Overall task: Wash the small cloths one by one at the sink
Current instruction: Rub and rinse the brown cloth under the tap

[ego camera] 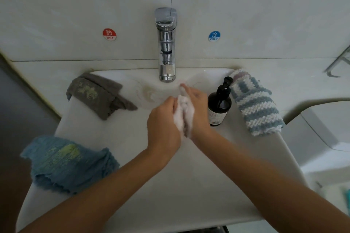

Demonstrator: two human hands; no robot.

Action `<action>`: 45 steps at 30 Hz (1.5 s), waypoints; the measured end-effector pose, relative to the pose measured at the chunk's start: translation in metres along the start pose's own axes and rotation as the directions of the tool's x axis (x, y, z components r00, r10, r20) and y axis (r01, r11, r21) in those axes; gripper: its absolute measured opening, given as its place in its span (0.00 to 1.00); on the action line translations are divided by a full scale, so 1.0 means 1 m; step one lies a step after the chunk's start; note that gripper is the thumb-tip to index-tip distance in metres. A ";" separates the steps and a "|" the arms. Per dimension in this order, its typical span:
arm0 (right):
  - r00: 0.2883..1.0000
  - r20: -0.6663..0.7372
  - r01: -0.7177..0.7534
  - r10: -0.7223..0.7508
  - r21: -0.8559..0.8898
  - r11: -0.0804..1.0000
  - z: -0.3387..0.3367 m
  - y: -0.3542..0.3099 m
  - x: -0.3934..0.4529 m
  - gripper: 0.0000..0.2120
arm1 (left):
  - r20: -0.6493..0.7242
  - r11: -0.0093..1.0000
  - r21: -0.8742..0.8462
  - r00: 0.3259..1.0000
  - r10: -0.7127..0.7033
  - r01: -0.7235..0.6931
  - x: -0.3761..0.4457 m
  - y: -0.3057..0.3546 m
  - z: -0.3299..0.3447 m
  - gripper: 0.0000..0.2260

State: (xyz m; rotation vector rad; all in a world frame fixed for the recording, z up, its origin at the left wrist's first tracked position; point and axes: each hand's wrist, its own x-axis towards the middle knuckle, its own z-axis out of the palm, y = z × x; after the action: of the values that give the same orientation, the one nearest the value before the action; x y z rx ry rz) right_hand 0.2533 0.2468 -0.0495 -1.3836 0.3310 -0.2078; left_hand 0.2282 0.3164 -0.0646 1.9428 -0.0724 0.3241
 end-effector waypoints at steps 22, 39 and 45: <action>1.000 -0.004 0.031 -0.031 -0.009 0.999 -0.021 -0.018 -0.008 0.16 | 0.664 0.961 -0.132 0.742 -0.096 0.243 0.055 -0.002 -0.061 0.21; 0.961 0.096 0.270 -0.261 -0.099 0.958 -0.019 -0.023 -0.009 0.19 | 0.735 0.952 -0.133 0.672 -0.091 0.275 0.049 0.006 -0.063 0.13; 0.982 0.088 0.173 -0.167 -0.068 0.983 -0.021 -0.020 -0.008 0.10 | 0.656 0.938 -0.208 0.751 -0.077 0.277 0.051 0.006 -0.062 0.12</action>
State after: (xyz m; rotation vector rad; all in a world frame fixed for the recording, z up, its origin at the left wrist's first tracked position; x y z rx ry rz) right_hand 0.2396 0.2264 -0.0320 -1.4918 0.1531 -0.2809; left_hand 0.2637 0.3763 -0.0243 1.6617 -0.3598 -0.4792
